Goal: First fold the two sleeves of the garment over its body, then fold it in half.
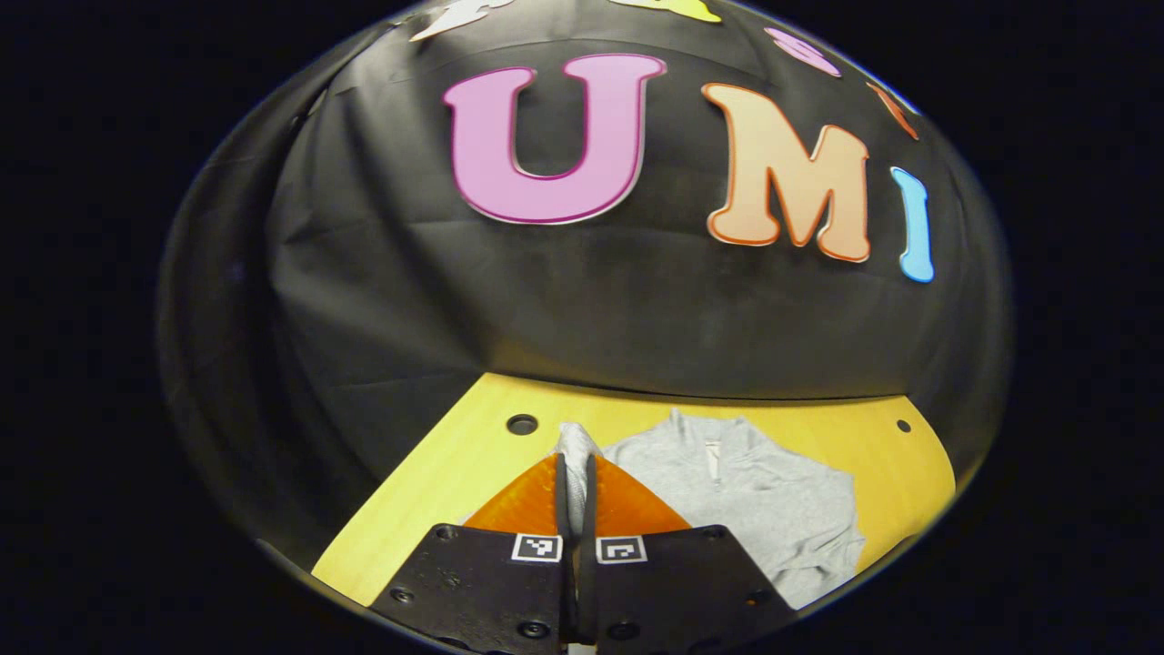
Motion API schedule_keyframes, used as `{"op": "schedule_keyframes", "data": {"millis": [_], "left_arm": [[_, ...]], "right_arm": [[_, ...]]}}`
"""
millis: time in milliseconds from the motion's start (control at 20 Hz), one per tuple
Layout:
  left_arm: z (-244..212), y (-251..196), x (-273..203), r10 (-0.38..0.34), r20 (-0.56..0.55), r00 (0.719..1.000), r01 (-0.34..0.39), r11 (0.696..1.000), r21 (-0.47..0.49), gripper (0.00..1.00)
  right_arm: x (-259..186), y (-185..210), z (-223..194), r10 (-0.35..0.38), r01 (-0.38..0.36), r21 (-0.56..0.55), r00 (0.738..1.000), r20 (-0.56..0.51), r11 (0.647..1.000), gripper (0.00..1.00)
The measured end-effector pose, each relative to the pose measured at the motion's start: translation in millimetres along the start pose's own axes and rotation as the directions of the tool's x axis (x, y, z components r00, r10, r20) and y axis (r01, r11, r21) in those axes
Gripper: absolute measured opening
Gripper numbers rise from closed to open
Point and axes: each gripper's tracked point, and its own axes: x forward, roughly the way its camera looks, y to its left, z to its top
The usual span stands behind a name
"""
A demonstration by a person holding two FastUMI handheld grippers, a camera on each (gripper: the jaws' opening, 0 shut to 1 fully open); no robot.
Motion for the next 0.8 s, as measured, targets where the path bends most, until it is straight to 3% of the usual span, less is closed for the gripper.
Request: {"op": "schedule_keyframes", "data": {"millis": [300, 500, 600, 800], "left_arm": [[3, -79, 8, -0.110, -0.002, 0.994, 0.110, 0.993, 0.036, 0.00], [3, -135, 17, -0.181, -0.009, 0.983, 0.182, 0.981, 0.069, 0.00], [-2, -163, 21, -0.217, -0.022, 0.976, 0.218, 0.973, 0.079, 0.00], [-21, -213, 28, -0.272, -0.072, 0.960, 0.278, 0.955, 0.107, 0.00]], "right_arm": [[-17, -29, -8, -0.037, 0.037, 0.014, 0.999, -0.010, 0.999, 0.94], [-28, -43, -15, -0.054, 0.054, 0.022, 0.998, -0.022, 0.998, 0.98], [-34, -50, -19, -0.065, 0.065, 0.021, 0.998, -0.027, 0.998, 0.94], [-48, -64, -28, -0.088, 0.089, 0.016, 0.995, -0.035, 0.996, 0.98]]}}
